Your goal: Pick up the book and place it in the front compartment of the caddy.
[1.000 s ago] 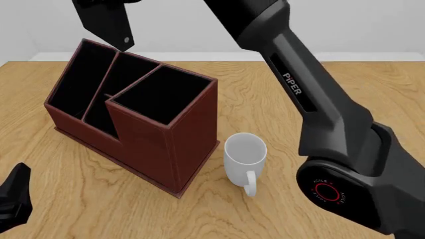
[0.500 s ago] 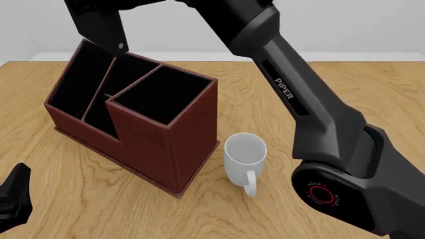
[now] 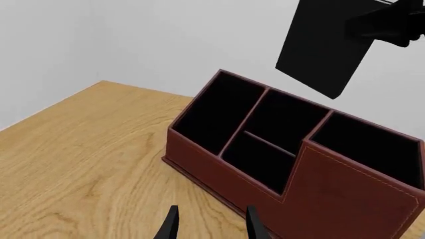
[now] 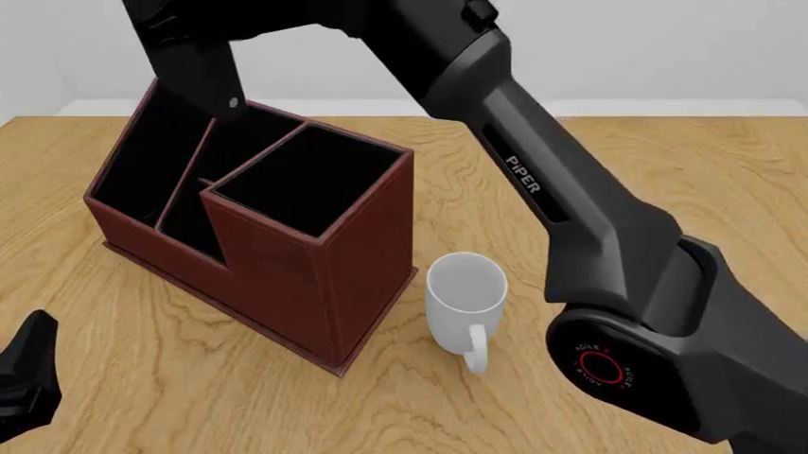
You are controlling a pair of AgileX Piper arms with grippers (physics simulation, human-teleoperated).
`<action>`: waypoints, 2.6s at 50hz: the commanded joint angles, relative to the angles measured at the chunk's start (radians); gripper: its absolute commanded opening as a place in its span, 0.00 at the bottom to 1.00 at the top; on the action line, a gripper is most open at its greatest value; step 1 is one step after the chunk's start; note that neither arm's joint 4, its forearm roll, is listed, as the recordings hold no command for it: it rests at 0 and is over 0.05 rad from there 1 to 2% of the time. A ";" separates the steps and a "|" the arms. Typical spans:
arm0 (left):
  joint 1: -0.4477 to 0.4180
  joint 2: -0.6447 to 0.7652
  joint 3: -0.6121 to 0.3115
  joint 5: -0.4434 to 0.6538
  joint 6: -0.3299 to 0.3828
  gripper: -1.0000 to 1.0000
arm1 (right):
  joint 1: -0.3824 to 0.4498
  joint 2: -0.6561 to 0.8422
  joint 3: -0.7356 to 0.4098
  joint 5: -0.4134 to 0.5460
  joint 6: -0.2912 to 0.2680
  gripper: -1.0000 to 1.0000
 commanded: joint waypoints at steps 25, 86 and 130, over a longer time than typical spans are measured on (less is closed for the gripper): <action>0.007 0.000 0.000 0.005 0.004 1.00 | -0.011 -0.080 0.248 -0.159 0.021 0.00; 0.016 0.000 0.000 0.014 0.007 1.00 | -0.026 0.005 0.200 -0.192 0.046 0.00; 0.020 0.000 0.000 0.017 0.007 1.00 | -0.064 0.143 0.039 -0.135 0.041 0.00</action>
